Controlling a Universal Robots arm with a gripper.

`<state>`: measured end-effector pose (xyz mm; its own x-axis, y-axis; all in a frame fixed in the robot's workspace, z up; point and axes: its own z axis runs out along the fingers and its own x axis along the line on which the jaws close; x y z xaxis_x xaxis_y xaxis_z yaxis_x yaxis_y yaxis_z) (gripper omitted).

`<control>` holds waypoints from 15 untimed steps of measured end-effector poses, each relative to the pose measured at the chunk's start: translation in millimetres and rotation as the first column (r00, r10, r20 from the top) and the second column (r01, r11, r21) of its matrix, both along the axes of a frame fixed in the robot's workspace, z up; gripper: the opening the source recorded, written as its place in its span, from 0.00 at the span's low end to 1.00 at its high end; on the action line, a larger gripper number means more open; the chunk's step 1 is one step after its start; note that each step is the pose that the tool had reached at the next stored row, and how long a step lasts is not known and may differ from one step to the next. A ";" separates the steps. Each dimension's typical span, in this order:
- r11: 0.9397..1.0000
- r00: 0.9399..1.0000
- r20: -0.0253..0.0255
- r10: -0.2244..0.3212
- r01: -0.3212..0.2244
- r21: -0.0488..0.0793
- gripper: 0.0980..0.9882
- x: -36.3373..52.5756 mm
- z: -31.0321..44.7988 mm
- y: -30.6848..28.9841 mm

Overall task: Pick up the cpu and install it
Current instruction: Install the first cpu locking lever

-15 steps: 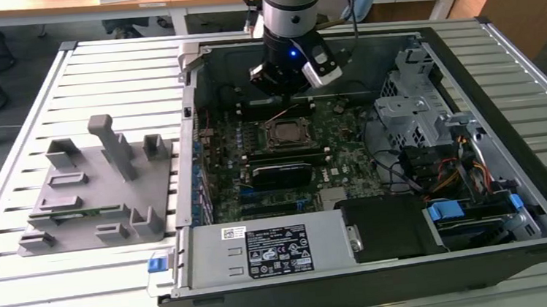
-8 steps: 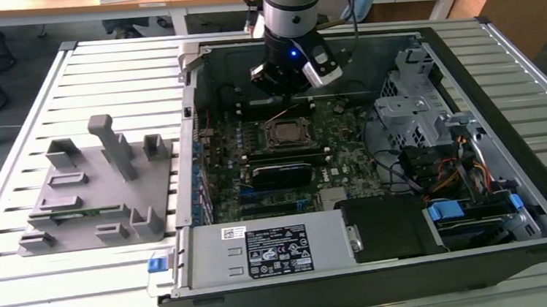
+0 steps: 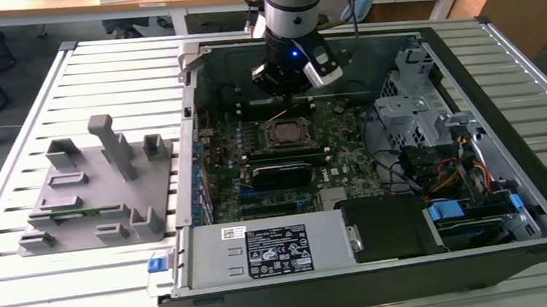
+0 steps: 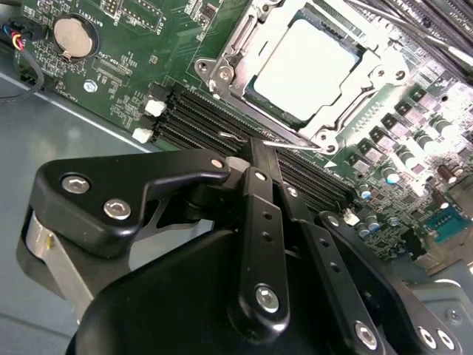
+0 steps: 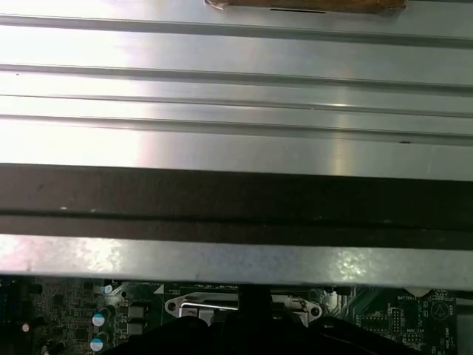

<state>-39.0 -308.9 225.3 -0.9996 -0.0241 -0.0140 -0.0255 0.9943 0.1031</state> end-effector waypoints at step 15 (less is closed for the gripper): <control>1.000 1.000 0.000 0.000 0.000 -0.001 0.01 6.5 -5.9 0.3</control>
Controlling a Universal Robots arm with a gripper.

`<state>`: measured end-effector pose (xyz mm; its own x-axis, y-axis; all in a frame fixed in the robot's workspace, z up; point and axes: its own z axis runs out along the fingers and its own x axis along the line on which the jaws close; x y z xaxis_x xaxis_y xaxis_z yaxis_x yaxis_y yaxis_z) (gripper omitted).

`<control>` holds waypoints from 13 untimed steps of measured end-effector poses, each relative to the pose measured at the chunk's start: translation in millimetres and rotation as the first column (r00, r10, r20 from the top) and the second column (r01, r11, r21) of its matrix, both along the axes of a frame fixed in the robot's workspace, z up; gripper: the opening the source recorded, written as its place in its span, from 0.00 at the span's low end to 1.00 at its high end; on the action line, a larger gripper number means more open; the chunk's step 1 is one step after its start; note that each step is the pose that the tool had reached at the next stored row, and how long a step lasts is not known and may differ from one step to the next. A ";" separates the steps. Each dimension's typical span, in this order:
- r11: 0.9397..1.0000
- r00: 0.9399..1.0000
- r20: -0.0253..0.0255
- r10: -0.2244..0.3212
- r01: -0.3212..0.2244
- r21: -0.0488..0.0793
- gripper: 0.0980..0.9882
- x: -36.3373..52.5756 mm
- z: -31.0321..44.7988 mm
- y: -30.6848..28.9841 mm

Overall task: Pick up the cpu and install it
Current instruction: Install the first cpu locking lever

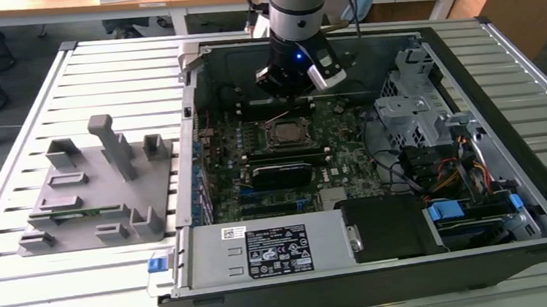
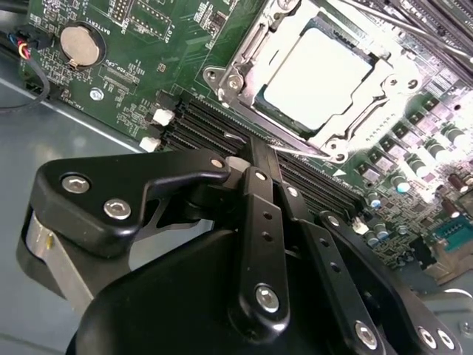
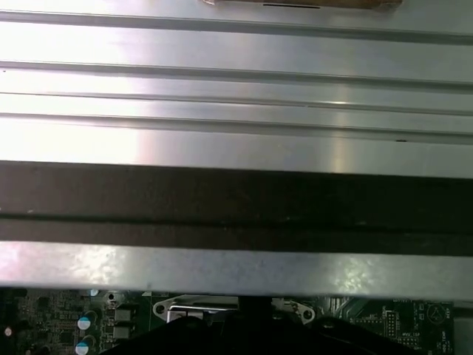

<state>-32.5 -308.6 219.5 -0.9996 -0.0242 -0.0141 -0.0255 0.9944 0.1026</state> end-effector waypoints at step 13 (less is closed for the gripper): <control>1.000 1.000 0.000 0.000 0.000 -0.001 0.01 4.9 -11.1 0.0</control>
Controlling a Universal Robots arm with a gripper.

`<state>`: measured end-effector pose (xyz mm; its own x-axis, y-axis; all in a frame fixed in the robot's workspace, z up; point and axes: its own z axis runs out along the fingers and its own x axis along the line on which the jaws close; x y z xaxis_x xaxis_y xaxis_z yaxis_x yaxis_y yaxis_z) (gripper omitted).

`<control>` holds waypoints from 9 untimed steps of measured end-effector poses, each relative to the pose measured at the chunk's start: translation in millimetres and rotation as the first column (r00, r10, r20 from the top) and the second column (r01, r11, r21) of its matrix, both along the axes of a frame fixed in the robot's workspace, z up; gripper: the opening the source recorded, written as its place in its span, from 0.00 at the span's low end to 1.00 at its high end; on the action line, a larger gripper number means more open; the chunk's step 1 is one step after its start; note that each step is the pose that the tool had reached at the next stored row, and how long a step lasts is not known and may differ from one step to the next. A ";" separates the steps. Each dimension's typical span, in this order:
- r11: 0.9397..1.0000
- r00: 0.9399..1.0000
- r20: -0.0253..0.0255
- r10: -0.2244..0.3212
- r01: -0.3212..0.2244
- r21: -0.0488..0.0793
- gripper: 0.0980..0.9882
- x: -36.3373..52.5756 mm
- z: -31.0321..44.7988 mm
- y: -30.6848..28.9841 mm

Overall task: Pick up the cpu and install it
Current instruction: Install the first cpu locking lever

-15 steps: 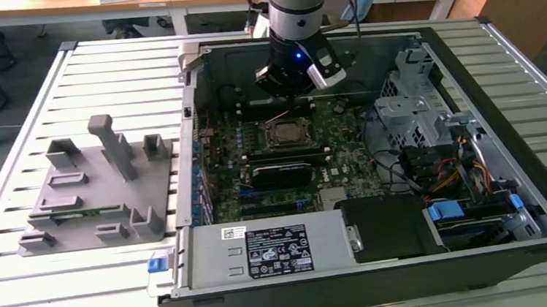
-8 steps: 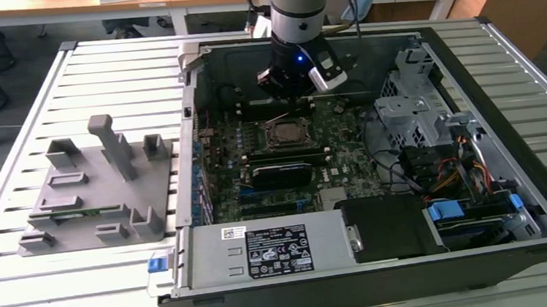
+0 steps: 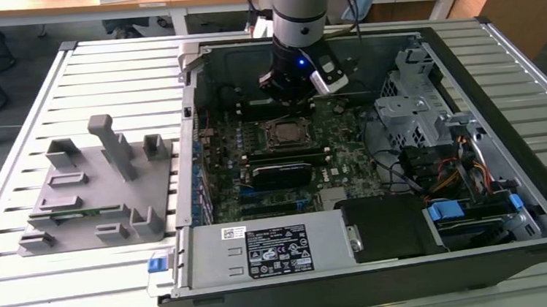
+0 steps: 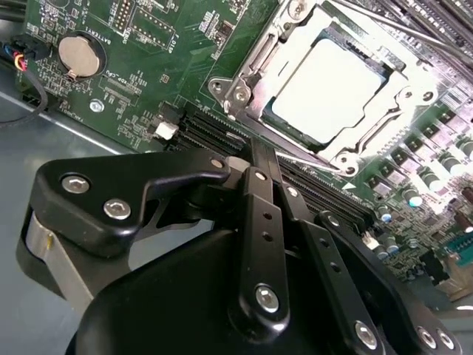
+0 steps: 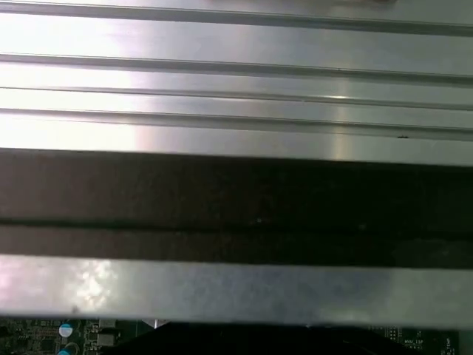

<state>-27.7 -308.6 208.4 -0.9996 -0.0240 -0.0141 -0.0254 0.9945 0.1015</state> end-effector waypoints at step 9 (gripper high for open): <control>1.000 1.000 0.000 0.000 0.000 0.000 0.01 2.0 -9.3 0.0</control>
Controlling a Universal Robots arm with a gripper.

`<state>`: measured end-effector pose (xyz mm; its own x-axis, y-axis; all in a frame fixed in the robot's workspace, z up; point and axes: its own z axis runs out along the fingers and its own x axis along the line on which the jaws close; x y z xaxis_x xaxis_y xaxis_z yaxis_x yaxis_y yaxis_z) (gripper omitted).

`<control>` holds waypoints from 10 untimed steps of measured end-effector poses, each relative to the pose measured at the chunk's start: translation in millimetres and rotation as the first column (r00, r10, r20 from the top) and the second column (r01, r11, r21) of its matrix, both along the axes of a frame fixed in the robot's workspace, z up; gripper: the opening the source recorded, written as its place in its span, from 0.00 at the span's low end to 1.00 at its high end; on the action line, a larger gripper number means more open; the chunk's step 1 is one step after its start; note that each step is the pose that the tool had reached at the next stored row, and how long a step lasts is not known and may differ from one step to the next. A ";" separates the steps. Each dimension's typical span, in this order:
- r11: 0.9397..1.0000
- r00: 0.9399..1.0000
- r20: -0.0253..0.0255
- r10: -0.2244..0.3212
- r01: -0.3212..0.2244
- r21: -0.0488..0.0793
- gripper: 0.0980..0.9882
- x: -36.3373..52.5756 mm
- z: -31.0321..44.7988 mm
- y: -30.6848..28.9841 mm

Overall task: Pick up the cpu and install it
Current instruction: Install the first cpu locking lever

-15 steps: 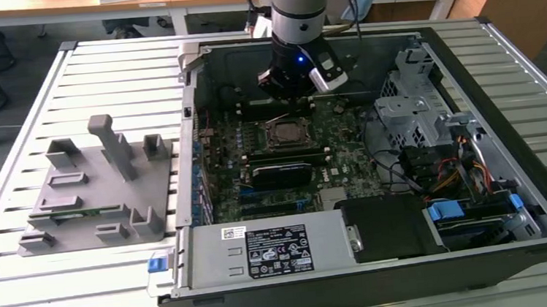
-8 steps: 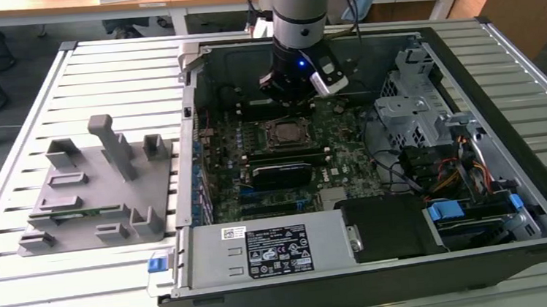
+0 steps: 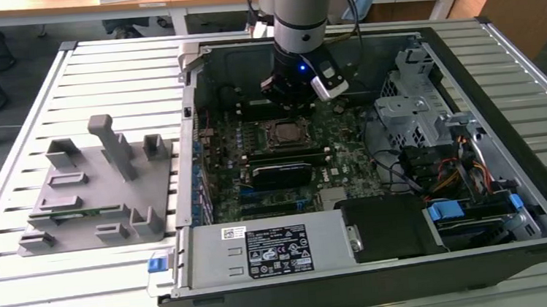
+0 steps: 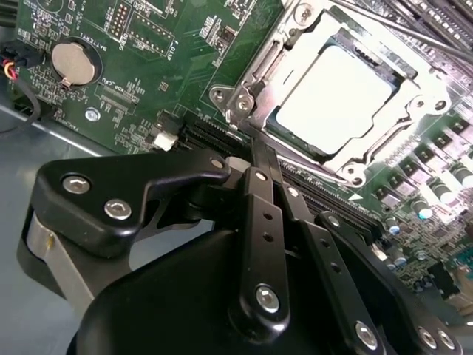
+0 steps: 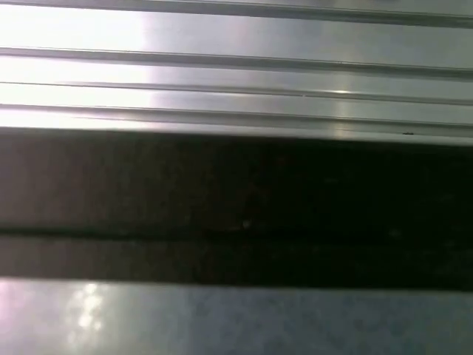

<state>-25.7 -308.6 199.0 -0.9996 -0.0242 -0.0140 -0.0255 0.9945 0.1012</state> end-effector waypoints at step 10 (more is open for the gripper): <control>1.000 1.000 0.000 0.000 0.000 -0.006 0.01 0.4 2.6 0.1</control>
<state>-25.3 -308.5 201.7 -0.9996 -0.0242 -0.0141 -0.0255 0.9951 0.0956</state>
